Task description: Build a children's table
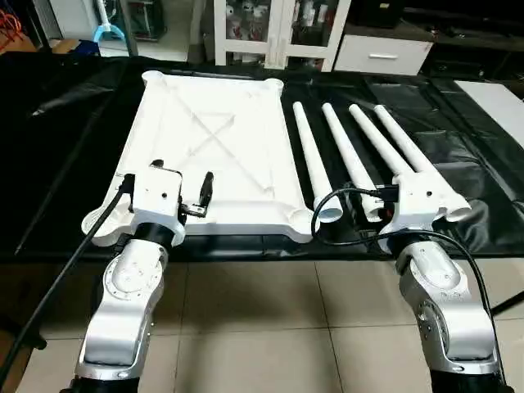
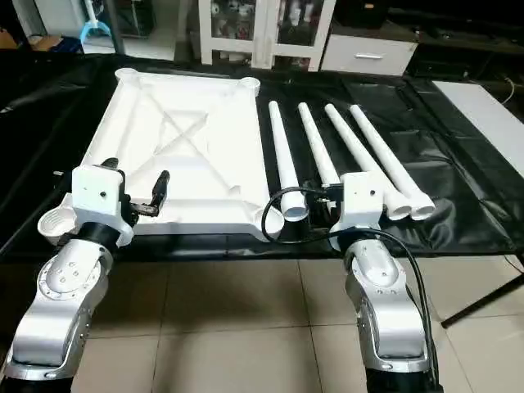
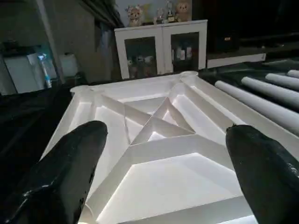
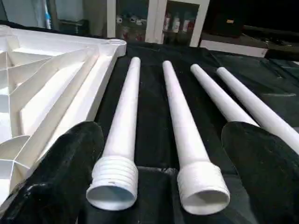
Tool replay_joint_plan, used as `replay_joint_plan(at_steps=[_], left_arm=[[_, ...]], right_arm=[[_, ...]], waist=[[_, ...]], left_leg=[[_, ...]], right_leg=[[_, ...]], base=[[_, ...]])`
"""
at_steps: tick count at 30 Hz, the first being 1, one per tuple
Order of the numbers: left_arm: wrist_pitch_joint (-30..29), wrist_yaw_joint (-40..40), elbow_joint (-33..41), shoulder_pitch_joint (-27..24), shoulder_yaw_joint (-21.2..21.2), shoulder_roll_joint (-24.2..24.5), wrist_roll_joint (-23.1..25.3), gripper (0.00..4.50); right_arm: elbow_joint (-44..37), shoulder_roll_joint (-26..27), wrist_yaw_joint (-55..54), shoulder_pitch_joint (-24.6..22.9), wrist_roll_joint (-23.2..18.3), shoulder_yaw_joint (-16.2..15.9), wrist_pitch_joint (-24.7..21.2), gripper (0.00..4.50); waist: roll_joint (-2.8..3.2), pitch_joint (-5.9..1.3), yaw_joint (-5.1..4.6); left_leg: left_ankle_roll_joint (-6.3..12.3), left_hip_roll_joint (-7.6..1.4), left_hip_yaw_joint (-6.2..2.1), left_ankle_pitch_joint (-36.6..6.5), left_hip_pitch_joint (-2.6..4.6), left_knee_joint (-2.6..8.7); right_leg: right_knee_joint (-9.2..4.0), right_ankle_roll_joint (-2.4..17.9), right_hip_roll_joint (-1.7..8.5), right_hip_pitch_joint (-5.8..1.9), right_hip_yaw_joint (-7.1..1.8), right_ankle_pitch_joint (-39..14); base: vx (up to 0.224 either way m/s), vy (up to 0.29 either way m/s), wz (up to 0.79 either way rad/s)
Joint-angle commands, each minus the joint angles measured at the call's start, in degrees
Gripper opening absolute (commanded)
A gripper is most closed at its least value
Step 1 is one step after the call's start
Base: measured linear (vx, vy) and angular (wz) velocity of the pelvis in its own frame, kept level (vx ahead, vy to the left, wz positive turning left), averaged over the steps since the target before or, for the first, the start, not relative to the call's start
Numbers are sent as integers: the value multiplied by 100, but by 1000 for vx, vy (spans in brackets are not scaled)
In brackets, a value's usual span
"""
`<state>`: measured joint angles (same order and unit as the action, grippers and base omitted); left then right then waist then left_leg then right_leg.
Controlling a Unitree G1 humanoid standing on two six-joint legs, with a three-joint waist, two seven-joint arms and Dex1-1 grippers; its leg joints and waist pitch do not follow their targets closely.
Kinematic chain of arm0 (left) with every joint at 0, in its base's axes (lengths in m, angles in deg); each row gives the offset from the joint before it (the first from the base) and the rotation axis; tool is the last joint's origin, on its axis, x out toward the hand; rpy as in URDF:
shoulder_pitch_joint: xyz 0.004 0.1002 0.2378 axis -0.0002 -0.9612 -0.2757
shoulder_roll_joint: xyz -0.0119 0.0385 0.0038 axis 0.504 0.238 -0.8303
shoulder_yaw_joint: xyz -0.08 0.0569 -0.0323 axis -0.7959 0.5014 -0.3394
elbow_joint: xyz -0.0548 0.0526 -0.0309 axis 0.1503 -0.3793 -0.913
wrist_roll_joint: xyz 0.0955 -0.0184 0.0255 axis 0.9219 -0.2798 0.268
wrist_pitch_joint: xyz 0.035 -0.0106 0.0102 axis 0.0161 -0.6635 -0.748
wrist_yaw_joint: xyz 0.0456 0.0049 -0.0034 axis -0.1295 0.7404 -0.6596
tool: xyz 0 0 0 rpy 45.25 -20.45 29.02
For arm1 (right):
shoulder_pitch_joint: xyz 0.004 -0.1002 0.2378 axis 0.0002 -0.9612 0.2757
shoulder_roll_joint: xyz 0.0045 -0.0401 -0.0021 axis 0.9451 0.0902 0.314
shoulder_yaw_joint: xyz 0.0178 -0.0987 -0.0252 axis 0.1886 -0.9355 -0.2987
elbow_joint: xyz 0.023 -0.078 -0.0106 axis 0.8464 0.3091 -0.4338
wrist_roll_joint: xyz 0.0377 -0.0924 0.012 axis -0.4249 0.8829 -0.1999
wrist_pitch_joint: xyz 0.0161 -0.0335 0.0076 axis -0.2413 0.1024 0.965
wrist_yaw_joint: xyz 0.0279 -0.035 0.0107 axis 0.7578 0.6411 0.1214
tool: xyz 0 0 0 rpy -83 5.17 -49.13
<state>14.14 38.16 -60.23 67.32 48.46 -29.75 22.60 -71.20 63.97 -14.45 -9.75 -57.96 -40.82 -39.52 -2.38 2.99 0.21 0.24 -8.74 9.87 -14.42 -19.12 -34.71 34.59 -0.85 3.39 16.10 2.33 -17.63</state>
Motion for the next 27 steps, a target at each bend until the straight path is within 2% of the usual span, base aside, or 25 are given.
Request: replay_joint_plan(at_steps=[1, 2, 3, 4, 6, 7, 8, 9, 10, 11, 12, 13, 14, 15, 16, 18, 19, 20, 21, 22, 23, 24, 25, 26, 27], left_arm=[[-82, 17, 65, 82, -24, 19, -16, 450], [-110, 23, 92, 75, -41, 20, -38, 450], [-133, 24, 133, 54, -42, 26, -33, 450], [-146, 29, 170, 26, -38, 28, -24, 450], [-188, 26, 219, 0, -52, 23, -30, 450], [-214, 36, 236, -12, -63, 31, -36, 450], [-214, 36, 236, -12, -63, 31, -36, 450], [-235, 59, 250, -24, -54, 63, -29, 450], [-242, 83, 256, -33, -32, 93, -9, 450], [-242, 83, 256, -33, -32, 93, -9, 450], [-261, 98, 257, -33, -21, 82, -30, 450], [-275, 107, 256, -32, -16, 71, -48, 450], [-272, 105, 262, -36, -4, 56, -51, 450], [-272, 105, 262, -36, -4, 56, -51, 450], [-269, 108, 240, -29, 8, 38, -59, 450], [-286, 116, 213, -11, 47, 15, -65, 450], [-280, 163, 193, 0, 84, 9, -93, 450], [-275, 181, 178, 11, 97, 12, -95, 450], [-273, 190, 175, 13, 106, 14, -95, 450], [-279, 199, 157, 22, 94, 2, -110, 450], [-279, 199, 150, 24, 90, -2, -116, 450], [-278, 200, 147, 26, 89, -3, -118, 450], [-275, 238, 92, 66, 75, -22, -153, 450], [-262, 261, 58, 82, 76, -31, -160, 450], [-211, 252, 17, 115, 97, -6, -93, 450]], right_arm=[[-38, -74, 71, 56, -79, 73, 33, 448], [-58, -78, 119, 49, -120, 65, 23, 448], [-81, -135, 149, 41, -55, 0, 30, 448], [-103, -179, 160, 25, -6, -50, 39, 448], [-111, -192, 122, 18, 49, -83, 30, 448], [-101, -163, 105, 13, 29, -77, 8, 448], [-101, -163, 105, 13, 29, -77, 8, 448], [-100, -127, 93, 1, 8, -69, -13, 448], [-101, -108, 76, -12, 12, -70, -17, 448], [-101, -108, 76, -12, 12, -70, -17, 448], [-111, -48, 40, -21, -38, -6, -48, 448], [-117, -3, 16, -27, -78, 42, -71, 448], [-138, 11, -13, -42, -68, 60, -87, 448], [-138, 11, -13, -42, -68, 60, -87, 448], [-152, 26, -40, -56, -66, 70, -95, 448], [-192, 15, -61, -93, -41, 54, -108, 448], [-231, -16, -42, -129, -22, 30, -106, 448], [-256, -30, -41, -137, -19, 41, -114, 448], [-276, -39, -42, -145, -19, 51, -122, 448], [-305, -52, -54, -155, -24, 80, -129, 448], [-311, -56, -56, -157, -25, 87, -130, 448], [-313, -57, -57, -157, -26, 91, -132, 448], [-340, -63, -67, -171, -37, 150, -161, 448], [-339, -56, -65, -191, -42, 168, -164, 448], [-318, -52, -76, -213, -15, 155, -189, 448]], waist=[[26, -409, 94], [33, -395, 124], [87, -432, 232], [112, -415, 183], [277, -396, 41], [405, -393, -262], [352, -406, -276], [324, -341, -240], [187, -261, -210], [100, -198, -176], [0, -208, -196], [-178, -85, -35], [-128, -186, 181], [-146, -151, 215], [-120, -132, 227], [82, -158, 222], [157, -110, 115], [338, -242, -36], [414, -290, -95], [384, -356, -235], [313, -359, -247], [250, -368, -291], [130, -334, -278], [-118, -335, -125], [-131, -293, -45]], left_leg=[[1406, -117, -74, 626, -64, 203], [1121, -145, -98, 426, -155, 235], [1652, 23, -245, 587, -595, 73], [1820, -28, -355, 734, -551, 85], [2327, -67, -743, 1291, -18, 187], [3387, -348, -1569, 1524, 738, 263], [3654, -443, -1882, 1719, 795, 233], [3207, -405, -1746, 1261, 590, 272], [2662, -212, -1589, 401, 291, 454], [2195, 18, -1460, -150, 103, 483], [1722, -75, -1191, -724, 328, 432], [1094, 367, -692, -1152, 32, -71], [635, 231, -620, -610, -154, -519], [366, 175, -616, -288, -310, -545], [285, 157, -599, -174, -309, -477], [213, 44, -498, -20, -144, -57], [216, -170, -501, -551, 80, 319], [292, -461, -724, -1172, 422, 496], [416, -573, -870, -1385, 651, 534], [997, -735, -1131, -1207, 823, 572], [1691, -758, -1169, -802, 821, 527], [1949, -745, -1151, -551, 792, 520], [2010, -470, -914, -481, 590, 452], [1567, 41, -429, -679, 90, 116], [1336, 172, -349, -600, -164, -66]], right_leg=[[-266, 1124, 307, -370, -263, 1539], [-306, 1139, 287, -441, -267, 1400], [-500, 628, 561, -807, 16, 1455], [-533, 468, 585, -751, 138, 1398], [-296, 243, 108, -445, 541, 898], [388, 160, -178, 393, 570, -573], [680, 86, -83, 672, 312, -1104], [768, -27, -16, 766, 96, -679], [644, -63, 15, 628, -48, -153], [267, 10, 110, 458, -215, 1], [-5, 32, 233, 480, -367, -127], [-604, 453, 682, 85, -861, -1105], [-784, 733, 1034, -285, -1158, -2690], [-726, 950, 925, -367, -1098, -2933], [-721, 1105, 816, -359, -1013, -2817], [-638, 1549, 436, -294, -679, -2032], [-495, 1530, 129, -68, -374, -1643], [-145, 1443, 8, 120, -149, -1098], [71, 1350, -22, 338, -53, -729], [365, 914, 25, 542, 23, -229], [469, 426, 116, 677, 37, -16], [463, 274, 188, 713, 19, 134], [148, 262, 291, 591, -69, 408], [-363, 803, 549, 91, -437, 188], [-526, 1034, 740, -194, -642, -499]], base=[[0, 0, 0], [0, 0, 0], [-5, 4, 35], [-5, 4, 35], [28, 8, 54], [93, -23, 56], [55, -48, 44], [45, -73, 68], [-20, -51, 50], [-21, -56, 46], [65, -79, 38], [65, -79, 38], [87, -59, 22], [0, 0, 0], [0, 0, 0], [39, 38, 21], [41, 63, 22], [56, 88, 16], [87, 84, 11], [87, 84, 11], [97, 70, 7], [74, 36, 7], [74, 36, 7], [62, 8, 12], [77, -2, 9]])
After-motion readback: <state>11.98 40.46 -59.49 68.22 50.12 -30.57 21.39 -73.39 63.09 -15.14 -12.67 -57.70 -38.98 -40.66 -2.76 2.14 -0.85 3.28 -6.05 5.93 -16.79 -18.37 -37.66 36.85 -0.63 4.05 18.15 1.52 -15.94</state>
